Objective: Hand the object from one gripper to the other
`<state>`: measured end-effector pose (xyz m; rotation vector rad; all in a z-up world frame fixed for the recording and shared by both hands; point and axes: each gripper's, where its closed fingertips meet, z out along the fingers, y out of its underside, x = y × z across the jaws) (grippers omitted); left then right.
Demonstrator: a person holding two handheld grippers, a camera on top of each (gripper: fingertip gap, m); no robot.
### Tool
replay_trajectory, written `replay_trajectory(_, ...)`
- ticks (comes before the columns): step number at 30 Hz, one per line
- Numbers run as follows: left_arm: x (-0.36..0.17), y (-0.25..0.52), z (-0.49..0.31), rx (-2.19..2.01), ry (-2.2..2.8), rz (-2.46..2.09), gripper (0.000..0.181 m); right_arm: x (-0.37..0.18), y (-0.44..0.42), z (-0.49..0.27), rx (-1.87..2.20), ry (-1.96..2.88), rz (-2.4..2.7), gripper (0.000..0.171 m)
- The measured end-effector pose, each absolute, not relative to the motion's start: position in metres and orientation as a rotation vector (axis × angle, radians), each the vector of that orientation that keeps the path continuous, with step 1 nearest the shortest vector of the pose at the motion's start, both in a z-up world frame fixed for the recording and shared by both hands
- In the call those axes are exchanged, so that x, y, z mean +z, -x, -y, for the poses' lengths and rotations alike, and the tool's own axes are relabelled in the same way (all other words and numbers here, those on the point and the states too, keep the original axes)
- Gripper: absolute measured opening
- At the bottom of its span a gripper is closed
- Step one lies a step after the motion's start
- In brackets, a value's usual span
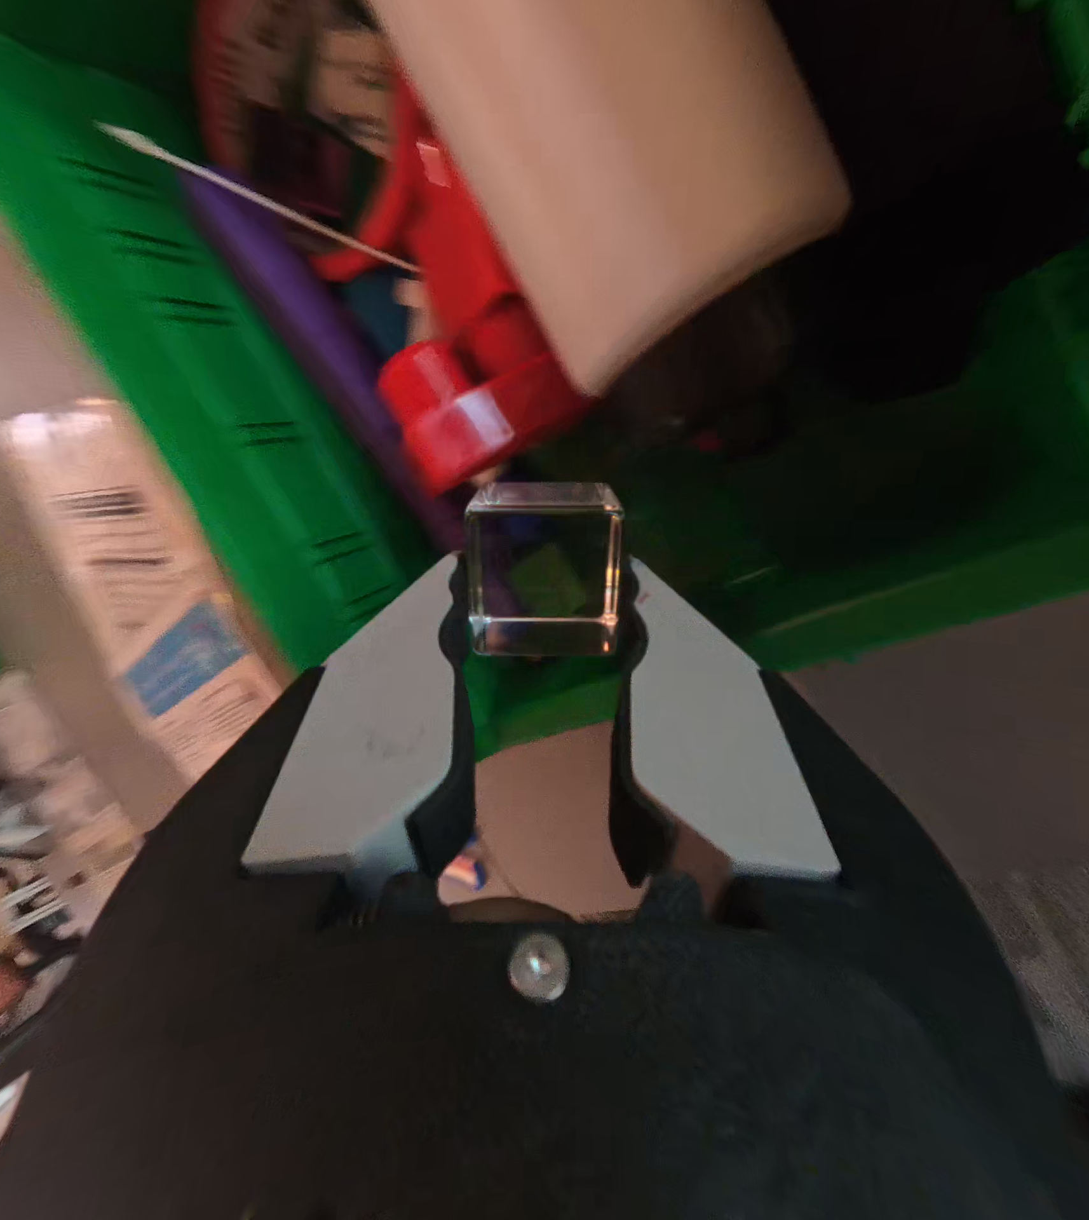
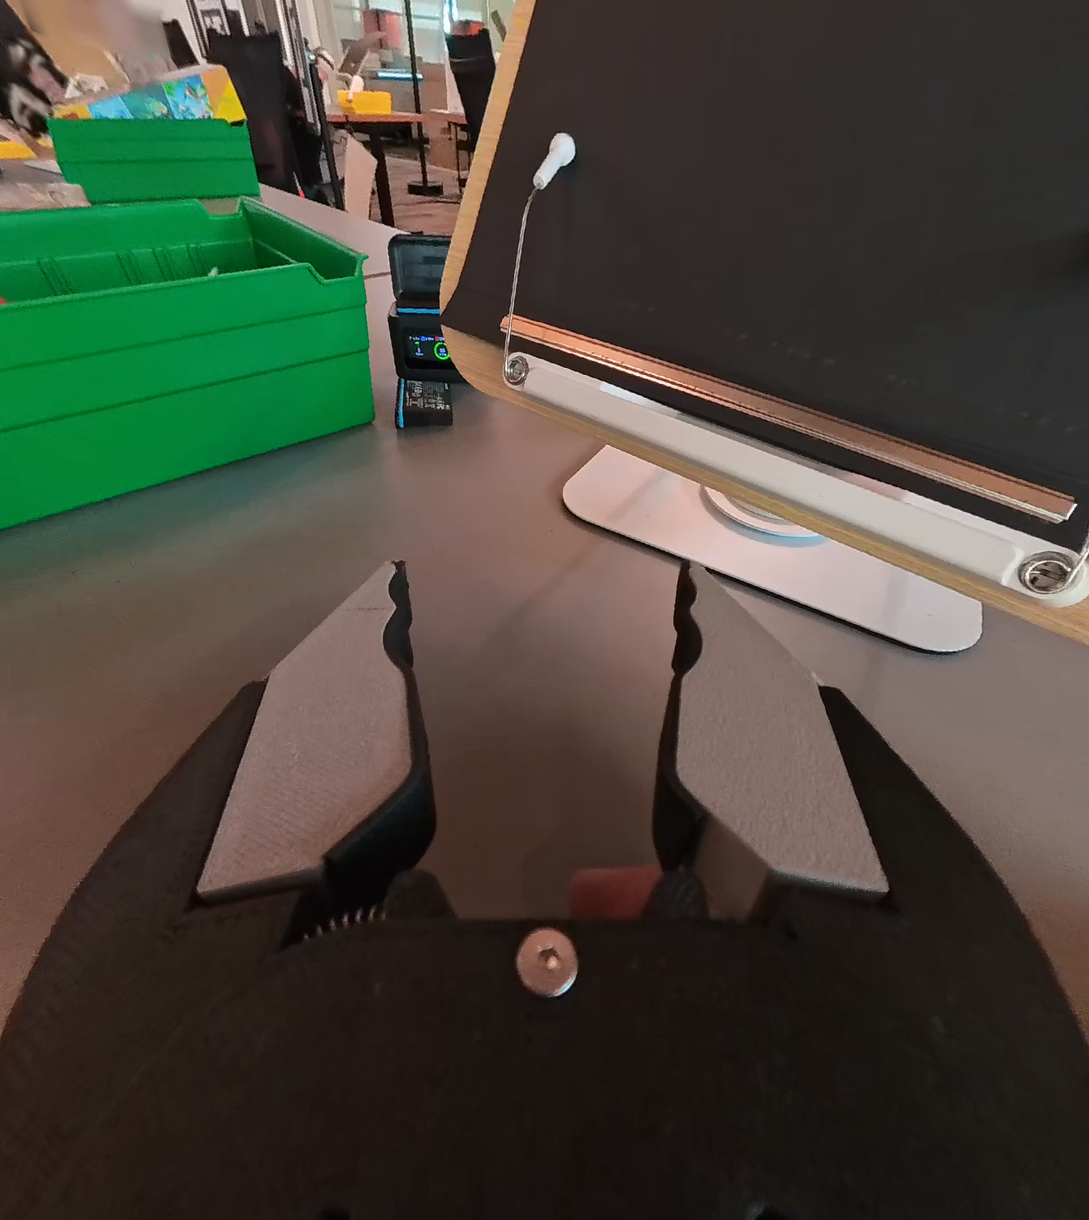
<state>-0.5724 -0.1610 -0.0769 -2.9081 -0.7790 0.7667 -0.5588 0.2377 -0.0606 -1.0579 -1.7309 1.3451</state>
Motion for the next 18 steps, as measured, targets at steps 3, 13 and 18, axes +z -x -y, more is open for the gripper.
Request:
replay_trajectory(3, -0.008, 0.591, 0.164, 1.171, 2.662, 0.817, 0.042, -0.061, 0.558, -0.235, 1.364, 1.046, 1.748, 0.08)
replay_trajectory(13, 0.059, 0.524, -0.129, 1.114, 1.873, 0.111, 0.042, -0.031, 0.526, -0.207, 1.855, 1.014, 1.849, 0.084)
replay_trajectory(18, 0.018, 0.549, -0.214, 1.107, 1.72, 0.058, 0.042, -0.017, 0.533, -0.256, 1.842, 1.129, 1.665, 0.083)
